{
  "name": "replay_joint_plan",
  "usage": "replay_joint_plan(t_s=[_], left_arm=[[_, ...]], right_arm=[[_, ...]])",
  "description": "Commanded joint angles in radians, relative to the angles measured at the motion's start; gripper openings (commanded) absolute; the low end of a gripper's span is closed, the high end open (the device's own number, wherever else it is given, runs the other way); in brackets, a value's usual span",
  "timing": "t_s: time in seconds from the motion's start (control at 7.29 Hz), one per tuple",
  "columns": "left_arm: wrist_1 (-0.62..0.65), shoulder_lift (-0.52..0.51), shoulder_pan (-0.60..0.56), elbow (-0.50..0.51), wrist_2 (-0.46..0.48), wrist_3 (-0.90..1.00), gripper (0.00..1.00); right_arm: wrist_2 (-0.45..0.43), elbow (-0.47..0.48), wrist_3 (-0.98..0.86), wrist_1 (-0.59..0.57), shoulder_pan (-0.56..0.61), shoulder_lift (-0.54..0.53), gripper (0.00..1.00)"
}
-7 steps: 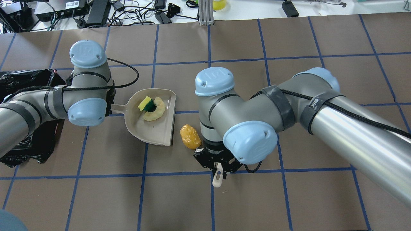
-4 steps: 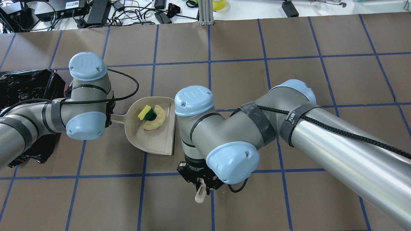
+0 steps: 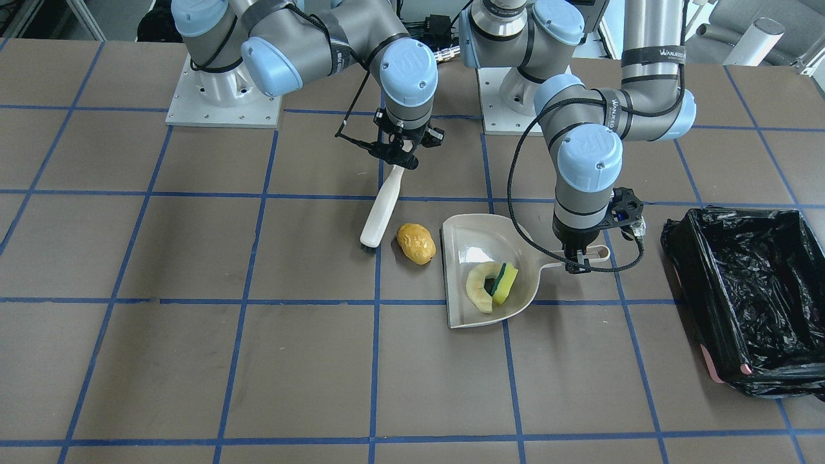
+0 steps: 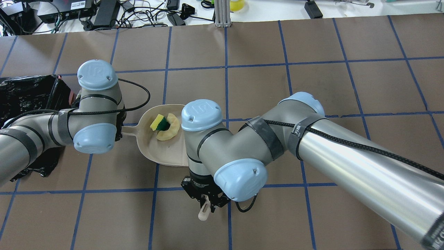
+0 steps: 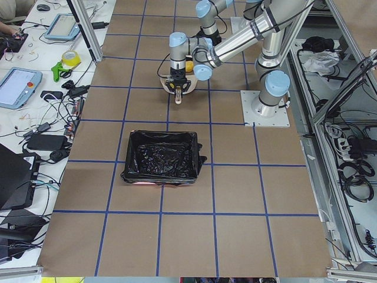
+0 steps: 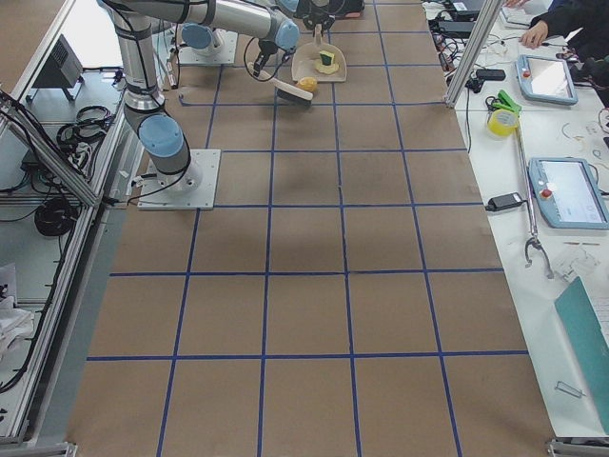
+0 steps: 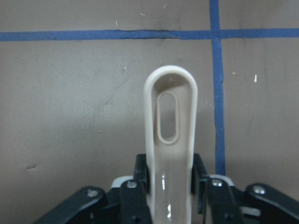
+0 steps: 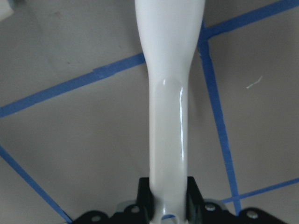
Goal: Sweep and dump trash into bin
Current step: 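Sweep the yellow potato toy into the dustpan with the right gripper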
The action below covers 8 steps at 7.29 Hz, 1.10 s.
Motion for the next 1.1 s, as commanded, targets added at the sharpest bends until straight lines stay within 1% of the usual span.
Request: replay_joint_plan(t_s=[0.0,0.14,0.27,0.41,0.55,0.82,0.96], left_arm=[[0.000,0.000,0.000,0.000,0.000,-0.002,0.00],[0.000,0.000,0.000,0.001,0.000,-0.002,0.00],[0.000,-0.002,0.000,0.005,0.000,-0.002,0.00],[0.000,-0.003,0.000,0.008,0.000,-0.002,0.00],[0.000,-0.003,0.000,0.009,0.000,-0.002,0.00],[0.002,-0.003,0.000,0.012,-0.001,-0.003,0.00],[0.002,-0.003,0.000,0.014,-0.003,-0.005,0.00]], right_arm=[[0.002,-0.048,-0.029,-0.118,0.010,0.090,0.00],[0.002,-0.104,-0.085,-0.143,0.010,0.138,0.00],[0.014,-0.182,-0.097,-0.143,0.011,0.179,0.00],[0.064,-0.271,-0.113,-0.145,0.025,0.220,0.00],[0.063,-0.309,-0.114,-0.148,0.048,0.257,0.00],[0.030,-0.307,-0.120,-0.129,0.050,0.258,0.00],[-0.030,-0.307,-0.161,-0.082,0.050,0.250,0.00]])
